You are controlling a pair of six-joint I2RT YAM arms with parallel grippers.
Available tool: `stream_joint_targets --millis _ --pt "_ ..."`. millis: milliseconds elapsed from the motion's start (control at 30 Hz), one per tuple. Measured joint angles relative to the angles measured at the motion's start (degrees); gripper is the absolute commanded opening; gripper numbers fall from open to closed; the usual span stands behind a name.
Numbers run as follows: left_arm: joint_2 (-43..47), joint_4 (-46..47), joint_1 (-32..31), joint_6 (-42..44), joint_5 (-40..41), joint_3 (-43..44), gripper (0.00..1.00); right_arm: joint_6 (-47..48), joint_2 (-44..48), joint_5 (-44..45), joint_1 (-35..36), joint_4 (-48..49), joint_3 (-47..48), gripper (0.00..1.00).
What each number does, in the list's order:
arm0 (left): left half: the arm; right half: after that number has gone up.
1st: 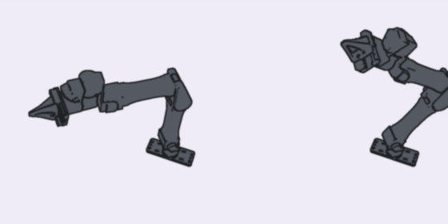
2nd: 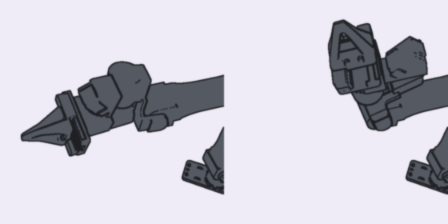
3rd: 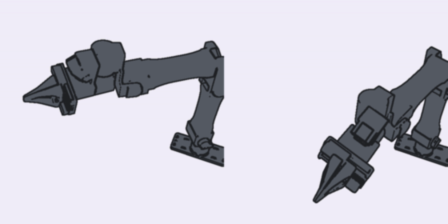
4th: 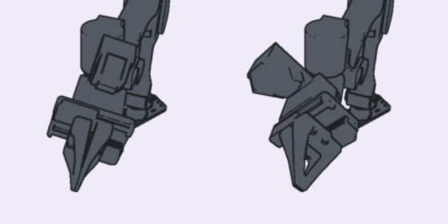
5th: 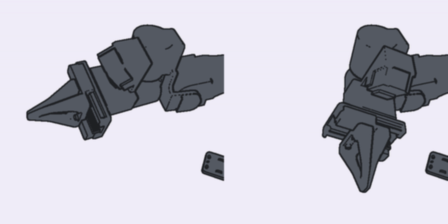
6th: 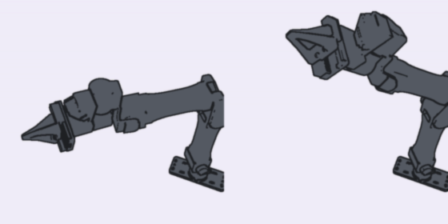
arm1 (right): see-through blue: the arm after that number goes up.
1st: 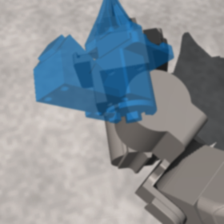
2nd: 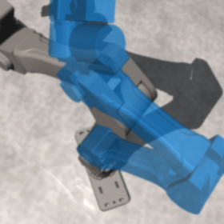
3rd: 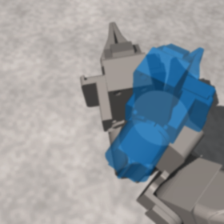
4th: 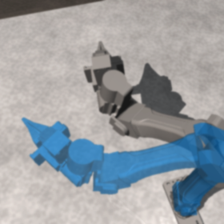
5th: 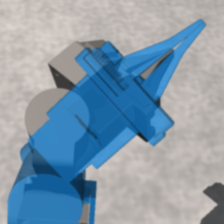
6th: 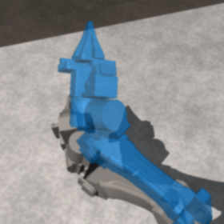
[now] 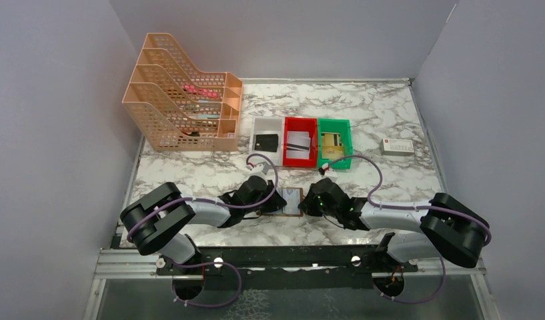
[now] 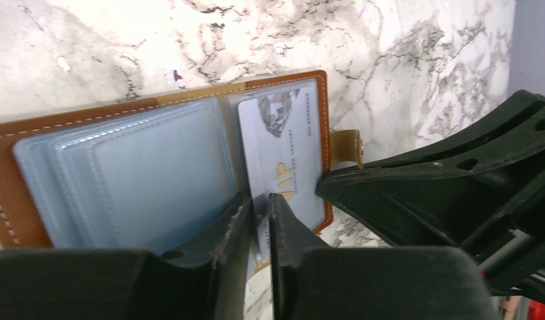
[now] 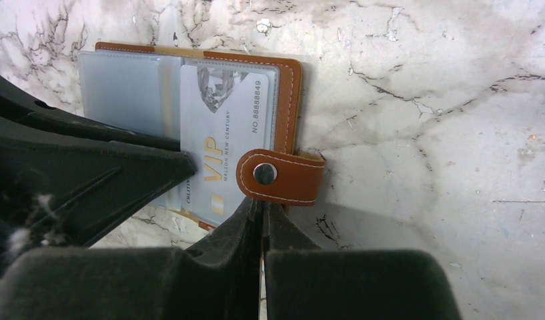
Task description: Take the credit cards out of the card holder
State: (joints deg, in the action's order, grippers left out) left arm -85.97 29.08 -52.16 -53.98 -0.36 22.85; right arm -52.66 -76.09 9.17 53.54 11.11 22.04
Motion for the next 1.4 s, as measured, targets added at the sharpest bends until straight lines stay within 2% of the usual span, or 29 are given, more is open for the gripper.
stream_joint_targets --millis 167,567,1133,1267,1400 --pt "0.2 -0.1 0.1 0.3 0.3 -0.4 0.00 -0.1 0.0 0.0 0.0 0.0 0.0 0.07" --pt "2.8 -2.5 0.1 1.4 0.9 -1.4 0.00 -1.5 -0.3 -0.1 0.0 1.2 0.0 0.03" --pt "8.8 -14.3 -0.1 4.7 4.6 0.2 0.00 -2.9 -0.1 -0.1 0.2 0.5 0.0 0.03" --pt "9.3 -15.9 -0.3 5.0 5.4 0.7 0.00 -2.8 0.3 -0.1 0.2 0.1 0.0 0.05" --pt "10.3 -17.2 -0.4 5.8 5.8 0.8 0.00 -2.1 1.3 -0.1 0.2 -1.4 0.1 0.11"
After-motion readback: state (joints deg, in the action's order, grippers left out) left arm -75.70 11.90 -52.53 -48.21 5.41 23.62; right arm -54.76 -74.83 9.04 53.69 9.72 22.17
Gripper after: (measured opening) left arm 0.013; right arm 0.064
